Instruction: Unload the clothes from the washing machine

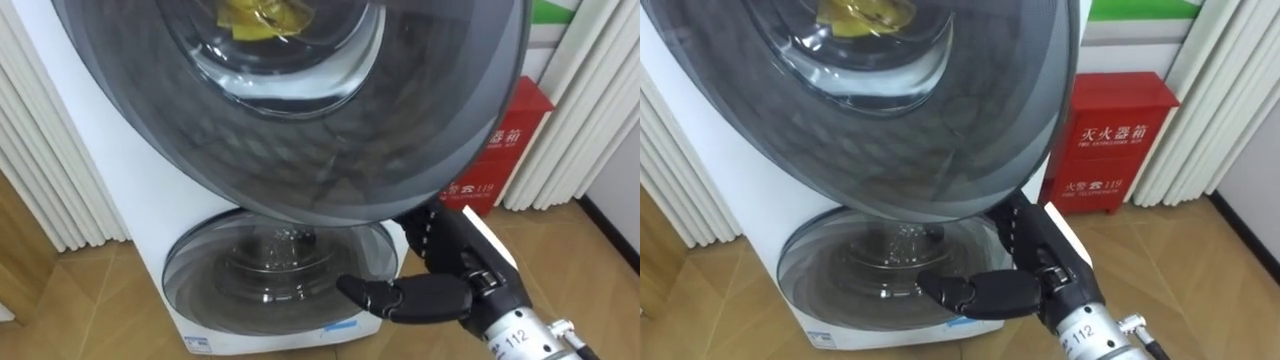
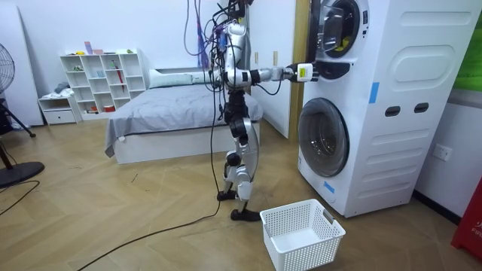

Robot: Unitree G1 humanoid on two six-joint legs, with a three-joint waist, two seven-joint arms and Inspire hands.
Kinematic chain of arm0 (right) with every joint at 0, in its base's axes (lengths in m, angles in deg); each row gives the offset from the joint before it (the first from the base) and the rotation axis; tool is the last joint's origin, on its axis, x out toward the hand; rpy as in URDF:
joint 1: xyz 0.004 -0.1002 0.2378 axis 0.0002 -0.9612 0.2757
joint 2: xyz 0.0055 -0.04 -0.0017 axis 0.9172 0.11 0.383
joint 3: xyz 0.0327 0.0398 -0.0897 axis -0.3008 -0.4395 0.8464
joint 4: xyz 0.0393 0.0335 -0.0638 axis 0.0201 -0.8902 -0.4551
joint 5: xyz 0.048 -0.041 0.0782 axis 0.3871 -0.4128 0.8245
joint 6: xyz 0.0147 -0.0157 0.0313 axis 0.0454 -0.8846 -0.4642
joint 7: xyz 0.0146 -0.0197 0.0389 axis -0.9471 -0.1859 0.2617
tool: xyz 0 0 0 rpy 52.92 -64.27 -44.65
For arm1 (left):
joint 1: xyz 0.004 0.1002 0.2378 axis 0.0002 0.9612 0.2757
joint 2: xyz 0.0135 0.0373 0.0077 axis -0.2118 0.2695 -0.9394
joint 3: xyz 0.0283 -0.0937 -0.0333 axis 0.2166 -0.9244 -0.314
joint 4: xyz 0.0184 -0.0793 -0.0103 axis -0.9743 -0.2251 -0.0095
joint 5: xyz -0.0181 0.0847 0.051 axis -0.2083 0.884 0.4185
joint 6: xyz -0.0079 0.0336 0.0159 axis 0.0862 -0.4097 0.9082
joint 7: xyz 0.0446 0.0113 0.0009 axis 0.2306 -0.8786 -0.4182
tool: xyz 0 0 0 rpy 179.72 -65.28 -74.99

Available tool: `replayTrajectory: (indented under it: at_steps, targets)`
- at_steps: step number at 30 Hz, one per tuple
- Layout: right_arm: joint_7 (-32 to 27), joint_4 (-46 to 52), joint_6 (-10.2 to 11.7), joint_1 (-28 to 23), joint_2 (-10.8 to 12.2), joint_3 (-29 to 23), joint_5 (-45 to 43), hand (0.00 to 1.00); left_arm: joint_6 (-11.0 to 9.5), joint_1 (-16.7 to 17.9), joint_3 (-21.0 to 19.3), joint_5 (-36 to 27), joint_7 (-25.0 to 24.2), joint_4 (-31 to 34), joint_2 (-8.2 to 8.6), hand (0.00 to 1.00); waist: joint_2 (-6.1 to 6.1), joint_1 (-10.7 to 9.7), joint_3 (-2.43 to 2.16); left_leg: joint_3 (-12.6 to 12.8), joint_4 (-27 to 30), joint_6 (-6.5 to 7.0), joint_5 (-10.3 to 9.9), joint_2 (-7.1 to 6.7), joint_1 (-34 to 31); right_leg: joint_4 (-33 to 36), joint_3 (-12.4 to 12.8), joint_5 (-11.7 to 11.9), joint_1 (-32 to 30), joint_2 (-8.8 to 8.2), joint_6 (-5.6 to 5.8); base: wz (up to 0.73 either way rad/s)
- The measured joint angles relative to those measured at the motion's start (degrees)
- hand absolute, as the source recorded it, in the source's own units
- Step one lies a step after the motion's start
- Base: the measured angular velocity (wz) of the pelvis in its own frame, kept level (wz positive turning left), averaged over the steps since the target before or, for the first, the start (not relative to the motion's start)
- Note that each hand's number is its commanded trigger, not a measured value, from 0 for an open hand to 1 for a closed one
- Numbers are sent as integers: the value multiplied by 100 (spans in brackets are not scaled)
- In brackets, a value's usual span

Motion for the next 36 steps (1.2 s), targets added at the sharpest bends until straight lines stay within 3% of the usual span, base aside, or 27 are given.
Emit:
replayTrajectory:
  at_steps: [8, 12, 14, 18, 23, 25, 29, 31, 36]
  targets:
    - [243, 3, -115, 275, 53, 45, -195, 0, -4, 9, 0, 1, 1, -53, -49, 0, -44, 126, -3, -37, 6, -18, 11, 23, -22, 4, -41, 19, -11, 11, -41, 2]
    - [543, 213, -123, 490, 0, 240, -197, 0, -5, 21, -2, 6, -25, 52, -79, 0, -57, 161, -9, -38, 7, -22, 13, 27, -27, 4, -34, 22, -12, 15, -46, 0]
    - [820, 316, -119, 561, -142, 366, -209, 0, -6, 2, -2, 70, -46, 98, -107, 0, -62, 161, -12, -39, 9, -28, 17, 28, -22, 9, -10, 25, -16, 22, -50, -4]
    - [1262, 557, -127, 771, -264, 779, -651, 0, -11, -216, -10, 179, -144, 98, -137, 0, -81, 207, -13, -40, 9, -46, 30, 33, 2, 31, 6, 35, -11, 33, -68, -3]
    - [1640, 567, -251, 1124, -298, 734, -794, 0, -53, -275, -25, 225, -167, 123, -146, 0, -148, 303, -25, -84, 15, -64, 41, 34, -17, 40, -46, 18, -16, 20, -69, 5]
    - [1820, 571, -252, 1279, -295, 749, -878, 0, -38, -204, -24, 225, -166, 122, -145, 0, -189, 356, -52, -134, 56, -69, 44, 38, -65, 17, -82, 20, -16, 17, -72, 9]
    - [2004, 572, -257, 1513, -271, 824, -891, 0, -22, -199, -24, 220, -165, 123, -145, 0, -255, 513, -76, -278, 77, -72, 46, 39, -109, -5, -206, 38, 22, -1, -101, 20]
    - [2046, 602, -257, 1638, -163, 922, -889, 0, -23, -211, -24, 194, -165, 121, -140, 0, -259, 660, -73, -354, 77, -72, 46, 40, -101, -88, -264, 40, 106, 0, -97, 19]
    - [2164, 668, -176, 1818, 59, 1249, -844, 0, -28, -242, -29, 160, -166, 119, -146, 0, -239, 779, -58, -555, 59, -72, 46, 26, -80, -199, -377, 16, 252, -13, -60, 23]
